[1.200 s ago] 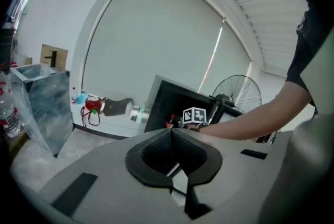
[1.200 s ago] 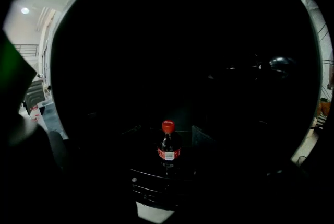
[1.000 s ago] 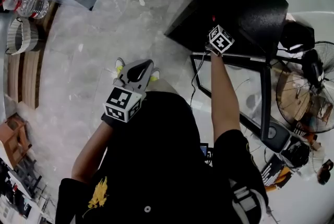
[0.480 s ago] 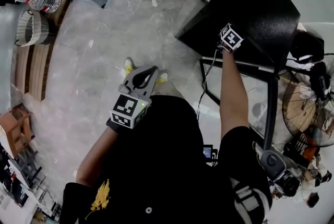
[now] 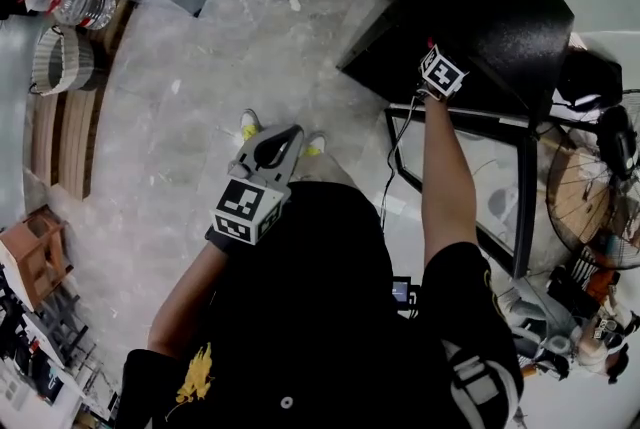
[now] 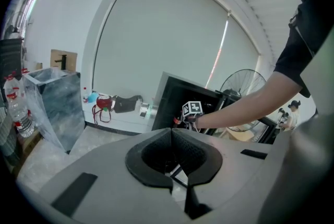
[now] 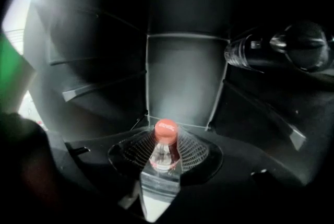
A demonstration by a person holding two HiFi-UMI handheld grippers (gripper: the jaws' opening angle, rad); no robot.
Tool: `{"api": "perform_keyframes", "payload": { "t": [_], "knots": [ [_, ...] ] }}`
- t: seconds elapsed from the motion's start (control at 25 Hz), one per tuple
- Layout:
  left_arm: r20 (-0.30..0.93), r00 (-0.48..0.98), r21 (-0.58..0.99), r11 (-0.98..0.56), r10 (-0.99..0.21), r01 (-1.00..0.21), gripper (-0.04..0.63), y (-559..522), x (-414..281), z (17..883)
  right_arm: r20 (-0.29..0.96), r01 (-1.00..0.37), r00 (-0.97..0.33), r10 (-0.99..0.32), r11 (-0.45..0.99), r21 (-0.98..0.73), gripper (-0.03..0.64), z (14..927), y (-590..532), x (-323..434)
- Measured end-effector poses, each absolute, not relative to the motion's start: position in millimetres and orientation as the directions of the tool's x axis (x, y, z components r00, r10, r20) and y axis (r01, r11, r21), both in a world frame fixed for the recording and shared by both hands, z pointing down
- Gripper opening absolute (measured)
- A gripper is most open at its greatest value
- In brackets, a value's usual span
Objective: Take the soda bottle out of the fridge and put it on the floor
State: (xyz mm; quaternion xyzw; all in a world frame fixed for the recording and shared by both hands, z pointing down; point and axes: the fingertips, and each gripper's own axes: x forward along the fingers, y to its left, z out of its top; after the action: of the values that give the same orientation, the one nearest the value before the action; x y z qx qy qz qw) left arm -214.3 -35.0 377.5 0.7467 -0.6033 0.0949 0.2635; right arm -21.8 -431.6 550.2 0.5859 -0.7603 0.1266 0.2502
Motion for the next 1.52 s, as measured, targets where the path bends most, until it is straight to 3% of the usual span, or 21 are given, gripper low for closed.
{"api": "perform_keyframes", "payload": {
  "t": [0.52,0.92,1.52],
  "knots": [
    [0.425,0.322,0.293,-0.208,-0.846,-0.933,0.018,-31.4,-216.9,369.6,0.532,-0.925,-0.304,-0.790,0.378,0.033,0.121,509.8,-341.4,-13.1],
    [0.406,0.453,0.261,-0.375,-0.793,-0.890,0.018,-56.2,-243.0,356.1,0.484,-0.916,-0.328,-0.811,0.398,0.046,0.121,429.8,-230.2,-15.6],
    [0.327,0.725,0.277,-0.672,-0.606,-0.687,0.018,-96.5,-251.7,351.8,0.482,-0.978,-0.114,-0.869,0.182,0.097,0.121,363.9,-125.3,-29.9]
  ]
}}
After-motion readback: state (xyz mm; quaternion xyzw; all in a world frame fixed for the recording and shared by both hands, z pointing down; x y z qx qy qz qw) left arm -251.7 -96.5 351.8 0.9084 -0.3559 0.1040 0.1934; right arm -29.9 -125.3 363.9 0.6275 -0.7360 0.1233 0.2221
